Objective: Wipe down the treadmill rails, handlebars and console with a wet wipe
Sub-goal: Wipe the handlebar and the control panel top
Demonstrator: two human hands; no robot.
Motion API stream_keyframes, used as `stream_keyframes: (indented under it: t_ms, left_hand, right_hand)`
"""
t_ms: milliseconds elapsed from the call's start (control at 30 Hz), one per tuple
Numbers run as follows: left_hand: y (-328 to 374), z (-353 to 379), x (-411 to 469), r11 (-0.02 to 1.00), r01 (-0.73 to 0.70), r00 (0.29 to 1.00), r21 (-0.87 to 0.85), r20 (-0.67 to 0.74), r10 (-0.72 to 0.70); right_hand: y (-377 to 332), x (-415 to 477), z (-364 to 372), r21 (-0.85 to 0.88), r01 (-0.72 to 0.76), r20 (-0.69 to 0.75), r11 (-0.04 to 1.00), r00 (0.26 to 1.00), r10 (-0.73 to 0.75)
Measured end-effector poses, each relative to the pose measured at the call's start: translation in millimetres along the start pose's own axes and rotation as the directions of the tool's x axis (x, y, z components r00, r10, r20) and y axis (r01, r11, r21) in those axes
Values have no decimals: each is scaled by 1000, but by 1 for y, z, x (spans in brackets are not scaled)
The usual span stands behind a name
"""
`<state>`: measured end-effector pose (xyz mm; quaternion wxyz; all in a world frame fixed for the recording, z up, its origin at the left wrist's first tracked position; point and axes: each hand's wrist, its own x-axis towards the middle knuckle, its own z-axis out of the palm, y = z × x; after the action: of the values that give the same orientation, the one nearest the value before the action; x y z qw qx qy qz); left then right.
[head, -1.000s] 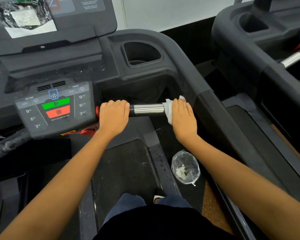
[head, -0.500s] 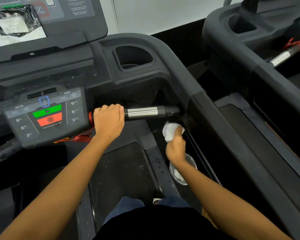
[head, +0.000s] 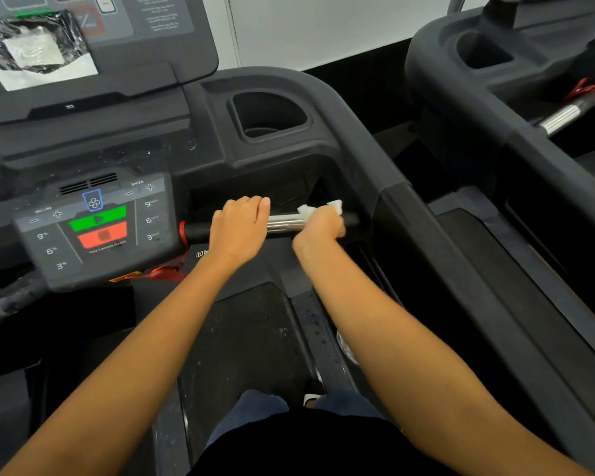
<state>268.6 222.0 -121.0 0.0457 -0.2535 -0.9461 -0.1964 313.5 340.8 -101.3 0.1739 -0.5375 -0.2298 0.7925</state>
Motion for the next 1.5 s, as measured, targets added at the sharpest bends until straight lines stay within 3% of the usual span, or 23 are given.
stream_keyframes:
  t_ms: [100,167,200,267,400,467,533,667,767,867,933,1000,1067,1100,1133,1200,1267,1333,1367,1433,1467,1500]
  left_hand:
    - [3,3,1,1000,1,1000,-20,28,0]
    - [3,4,0,1000,-7,999,-15,49,8]
    - [3,4,-1,1000,-12,998,-14,56,13]
    - [1,3,-3,999,-26,998,-25,62,27]
    - [0,2,-6,998,-19,997,-66,71,23]
    - [1,1,-4,995,5,998,-102,69,3]
    - [1,1,-1,988,38,997,-149,69,-28]
    - [-6,-2,4,957,88,995,-277,75,-69]
    - [-9,-9,7,938,105,994,-331,63,-89]
    - [-16,-19,8,917,126,992,-379,23,-126]
    - [-21,-25,7,909,137,989,-394,2,-148]
    - [-24,-27,6,904,149,987,-400,3,-161]
    - [-24,-26,4,905,155,987,-396,13,-163]
    - [-23,-25,3,905,153,987,-396,17,-160]
    - [-22,-23,2,904,150,988,-400,18,-155]
    - [-20,-19,-1,901,138,989,-411,17,-144]
    - [-18,-17,-2,900,133,991,-416,29,-133]
    - [-15,-15,-2,903,129,991,-410,39,-124]
    - [-14,-15,-2,904,127,992,-408,37,-123]
    - [-13,-14,-1,904,128,992,-409,33,-126]
    - [-13,-13,-1,905,128,991,-405,32,-126]
    - [-11,-13,-1,907,130,991,-400,35,-126]
  right_hand:
    - [4,-10,-5,-233,88,37,968,996,-81]
    - [-14,-2,-13,-46,42,19,998,999,-41]
    - [-24,4,-17,-106,72,-53,992,996,-78]
    - [-33,-4,-25,-217,72,-64,973,994,-87]
    - [-8,-12,-11,-28,94,-14,995,995,-94]
    - [5,-24,-6,0,32,73,999,997,-32]
    - [17,-46,-13,-82,-10,173,997,985,24]
    - [16,-61,-29,-198,-114,194,974,969,153]
    - [-13,-63,-25,-257,-37,270,966,957,108]
    - [-54,-67,-31,-320,242,368,916,923,-115]
    - [-69,-53,-37,-335,557,453,760,802,-389]
    - [-57,-25,-44,-456,781,605,426,623,-495]
    - [-20,4,-62,-621,777,722,101,618,-310]
    - [1,16,-76,-645,751,757,-142,603,-250]
    - [17,28,-89,-595,747,804,-298,547,-234]
    - [38,27,-102,-561,784,825,-266,500,-264]
    - [41,14,-93,-614,789,732,12,575,-365]
    - [33,11,-78,-643,746,634,174,645,-426]
    - [28,5,-71,-618,761,622,197,627,-468]
    - [28,7,-68,-608,782,622,138,577,-529]
    - [32,8,-67,-584,779,588,227,599,-544]
    - [34,4,-69,-610,753,555,248,629,-544]
